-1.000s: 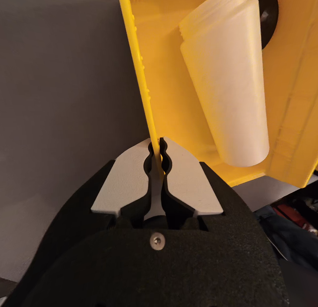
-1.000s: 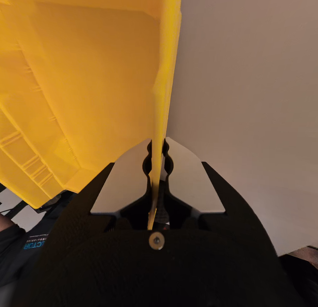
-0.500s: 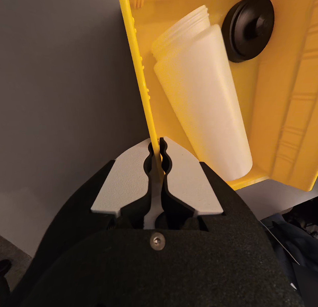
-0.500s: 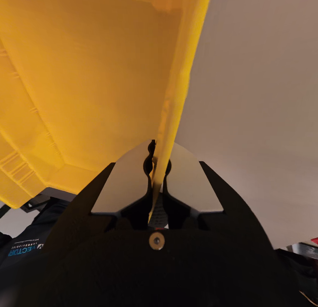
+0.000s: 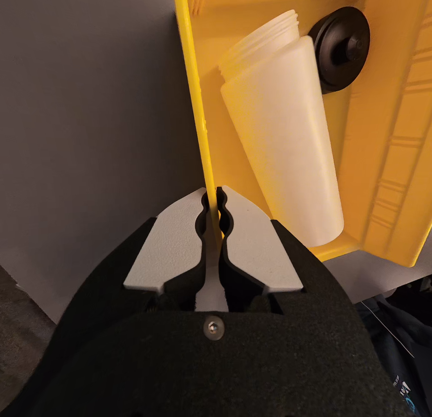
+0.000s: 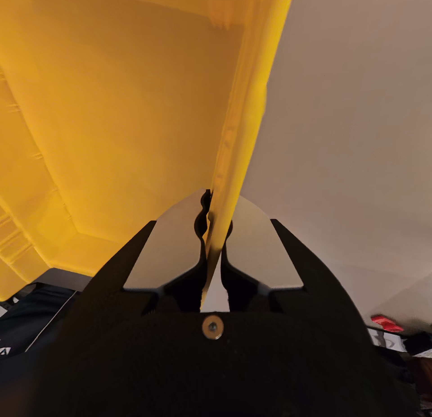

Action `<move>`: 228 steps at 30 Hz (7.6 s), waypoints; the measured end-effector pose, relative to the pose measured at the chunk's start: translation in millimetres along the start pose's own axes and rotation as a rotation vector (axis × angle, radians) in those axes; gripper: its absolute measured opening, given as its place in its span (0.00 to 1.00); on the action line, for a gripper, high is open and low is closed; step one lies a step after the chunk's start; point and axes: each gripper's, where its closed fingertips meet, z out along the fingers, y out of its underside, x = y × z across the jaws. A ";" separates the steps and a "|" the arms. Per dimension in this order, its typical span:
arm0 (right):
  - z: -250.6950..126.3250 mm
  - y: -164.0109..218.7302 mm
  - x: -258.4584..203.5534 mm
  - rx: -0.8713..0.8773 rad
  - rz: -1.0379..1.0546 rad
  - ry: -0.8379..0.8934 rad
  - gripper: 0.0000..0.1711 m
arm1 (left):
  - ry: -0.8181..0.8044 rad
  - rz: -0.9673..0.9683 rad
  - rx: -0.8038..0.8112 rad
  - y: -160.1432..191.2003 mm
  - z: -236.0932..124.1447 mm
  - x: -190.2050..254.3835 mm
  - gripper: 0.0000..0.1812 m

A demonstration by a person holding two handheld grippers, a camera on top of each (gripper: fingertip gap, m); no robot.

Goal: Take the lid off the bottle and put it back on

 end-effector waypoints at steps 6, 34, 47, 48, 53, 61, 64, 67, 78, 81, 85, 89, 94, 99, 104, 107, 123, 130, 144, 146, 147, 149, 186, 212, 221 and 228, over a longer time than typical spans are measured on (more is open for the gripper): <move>-0.2 -8.9 2.2 0.031 -0.004 0.028 0.04 | -0.008 0.008 0.014 0.4 0.1 -0.7 0.03; -207.9 -25.7 -110.2 1.208 -0.178 -0.087 0.33 | -0.072 0.158 0.277 -18.4 -23.3 96.7 0.35; -170.6 -31.5 -173.8 1.117 -0.321 -0.440 0.32 | -0.133 -0.076 0.074 -43.3 37.6 56.3 0.40; -167.4 -34.8 -173.5 1.121 -0.340 -0.380 0.32 | -0.146 -0.071 0.071 -43.8 37.4 54.9 0.40; -161.4 -54.2 -149.6 1.161 -0.293 0.121 0.31 | -0.141 -0.068 0.036 -41.3 41.5 58.1 0.41; -174.5 -58.7 -145.9 1.303 -0.195 0.317 0.33 | -0.165 -0.068 -0.043 -33.0 53.8 64.0 0.44; -171.5 -59.6 -151.3 1.293 -0.216 0.324 0.33 | -0.170 -0.069 -0.062 -30.4 53.4 64.3 0.44; -168.2 -60.5 -155.5 1.277 -0.241 0.352 0.33 | -0.166 -0.040 -0.106 -24.2 51.8 63.9 0.43; -165.8 -60.7 -171.6 1.270 -0.326 0.419 0.32 | -0.143 0.002 0.007 -24.3 16.6 58.2 0.43; -165.6 -60.8 -175.3 1.273 -0.339 0.410 0.32 | -0.112 0.035 0.102 -32.3 -12.0 71.2 0.42; -167.5 -58.5 -187.7 1.286 -0.368 0.366 0.32 | 0.035 0.168 0.364 -57.0 -69.5 134.6 0.42; -173.5 -48.1 -236.0 1.340 -0.494 0.192 0.33 | 0.174 0.445 0.611 -59.4 -111.4 240.1 0.41; -184.8 -26.6 -271.4 1.371 -0.581 0.088 0.33 | 0.141 0.696 0.716 -43.6 -105.5 327.0 0.41; -182.2 -13.6 -297.3 1.350 -0.723 -0.060 0.33 | 0.281 0.821 0.857 -36.1 -58.7 394.6 0.41; -180.6 -17.4 -282.5 1.336 -0.745 0.009 0.33 | 0.288 0.845 1.042 -47.2 5.3 409.2 0.41; -189.3 -13.2 -278.3 1.363 -0.744 -0.006 0.33 | 0.255 0.839 1.032 -52.5 37.5 399.7 0.41; -199.6 -10.8 -260.0 1.367 -0.722 0.019 0.33 | 0.120 0.761 1.113 -44.0 52.5 368.8 0.47; -200.7 -9.6 -256.5 1.364 -0.723 0.043 0.33 | 0.189 0.632 1.200 1.1 -28.2 358.4 0.50; -210.0 6.4 -259.4 1.371 -0.745 0.114 0.33 | -0.085 0.445 0.778 -42.1 -21.7 125.4 0.41; -205.9 4.0 -256.8 1.350 -0.746 0.137 0.33 | -0.085 0.488 0.717 -50.3 7.2 116.0 0.41; -204.0 2.4 -254.5 1.340 -0.743 0.148 0.33 | -0.072 0.503 0.697 -54.2 18.8 114.3 0.41; -201.2 -0.6 -250.3 1.326 -0.734 0.160 0.33 | -0.048 0.527 0.665 -61.9 37.2 112.7 0.42; -142.1 92.4 -427.4 1.241 -1.454 -0.326 0.42 | 0.221 1.350 0.821 50.5 -87.9 357.7 0.36; -201.8 39.6 -337.0 1.428 -1.077 -0.331 0.39 | 0.412 0.553 1.237 -51.8 3.9 365.2 0.57; -171.4 21.3 -352.0 1.316 -1.061 -0.454 0.39 | 0.461 0.746 1.181 -54.8 51.0 390.2 0.45; -134.4 24.8 -366.5 1.145 -1.164 -0.518 0.39 | 0.606 0.874 1.080 -16.7 50.5 407.0 0.45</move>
